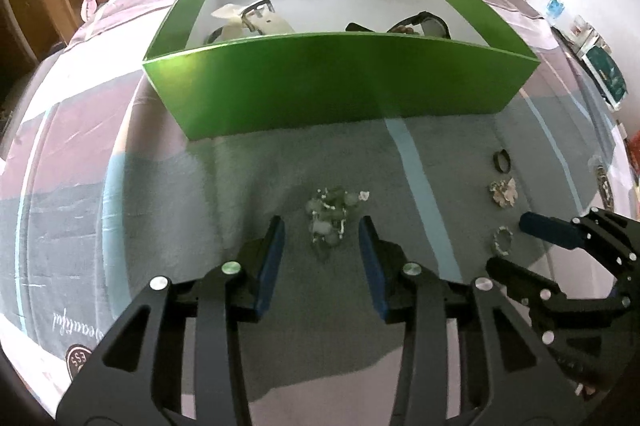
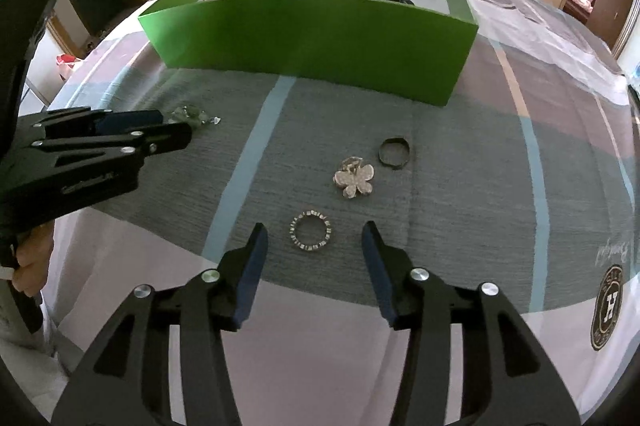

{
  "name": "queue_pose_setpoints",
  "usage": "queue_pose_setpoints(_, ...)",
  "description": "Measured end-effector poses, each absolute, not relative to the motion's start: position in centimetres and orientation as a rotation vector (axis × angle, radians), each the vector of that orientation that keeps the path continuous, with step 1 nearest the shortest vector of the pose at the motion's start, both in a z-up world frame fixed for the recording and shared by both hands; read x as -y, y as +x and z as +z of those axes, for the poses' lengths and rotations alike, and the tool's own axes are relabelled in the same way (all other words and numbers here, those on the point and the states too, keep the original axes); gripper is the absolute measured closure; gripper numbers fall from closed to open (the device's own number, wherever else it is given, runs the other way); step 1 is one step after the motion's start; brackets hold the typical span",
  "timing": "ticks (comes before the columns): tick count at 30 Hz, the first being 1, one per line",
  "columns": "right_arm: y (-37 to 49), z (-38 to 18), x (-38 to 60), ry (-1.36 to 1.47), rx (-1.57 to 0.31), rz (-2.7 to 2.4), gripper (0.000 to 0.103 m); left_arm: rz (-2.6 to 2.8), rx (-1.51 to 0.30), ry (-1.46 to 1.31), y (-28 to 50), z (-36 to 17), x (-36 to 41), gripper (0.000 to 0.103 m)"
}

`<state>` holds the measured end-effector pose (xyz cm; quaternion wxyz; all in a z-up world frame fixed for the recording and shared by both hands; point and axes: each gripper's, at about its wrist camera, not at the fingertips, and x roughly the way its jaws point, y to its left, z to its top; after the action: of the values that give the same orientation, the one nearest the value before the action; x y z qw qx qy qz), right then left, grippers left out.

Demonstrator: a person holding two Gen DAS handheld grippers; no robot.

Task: Organize jewelry
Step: 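Grasp the rhinestone ring with the right tool while the left tool lifts the crystal charm, then carry the crystal charm and ring into the green box and open both tools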

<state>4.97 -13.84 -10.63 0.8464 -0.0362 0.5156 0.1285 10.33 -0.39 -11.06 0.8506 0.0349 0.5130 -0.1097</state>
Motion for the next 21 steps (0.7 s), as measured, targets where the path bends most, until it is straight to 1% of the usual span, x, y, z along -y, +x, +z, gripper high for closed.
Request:
queue_pose_setpoints(5,5.0,-10.9,13.1,-0.121,-1.069,0.24,0.055,-0.224,-1.082,0.087,10.5,-11.3,0.9,0.064)
queue_pose_setpoints(7,4.9,-10.9,13.0,-0.123,-1.062,0.24,0.057,-0.222,-1.078,0.091,10.6,-11.3,0.9,0.064)
queue_pose_setpoints(8,4.9,-10.9,13.0,-0.123,-1.059,0.239,0.06,-0.222,-1.076,0.093,10.6,-11.3,1.0,0.064)
queue_pose_setpoints(9,4.9,-10.8,13.0,-0.122,-1.057,0.24,0.066,-0.22,-1.074,0.095,10.6,-11.3,1.0,0.067)
queue_pose_setpoints(10,4.9,-10.8,13.0,-0.12,-1.056,0.242,0.069,-0.22,-1.072,0.097,10.6,-11.3,1.1,0.069)
queue_pose_setpoints(11,4.9,-10.8,13.0,-0.119,-1.055,0.244,0.077,-0.219,-1.069,0.1,10.6,-11.3,1.2,0.076)
queue_pose_setpoints(12,4.9,-10.8,13.1,-0.116,-1.056,0.243,0.081,-0.215,-1.067,0.103,10.5,-11.3,1.1,0.081)
queue_pose_setpoints(15,4.8,-10.7,13.2,-0.107,-1.058,0.245,0.081,-0.22,-1.064,0.09,10.4,-11.2,0.9,0.087)
queue_pose_setpoints(21,4.8,-9.7,14.0,-0.079,-1.041,0.235,0.082,-0.218,-1.02,0.086,9.7,-9.7,0.5,0.089)
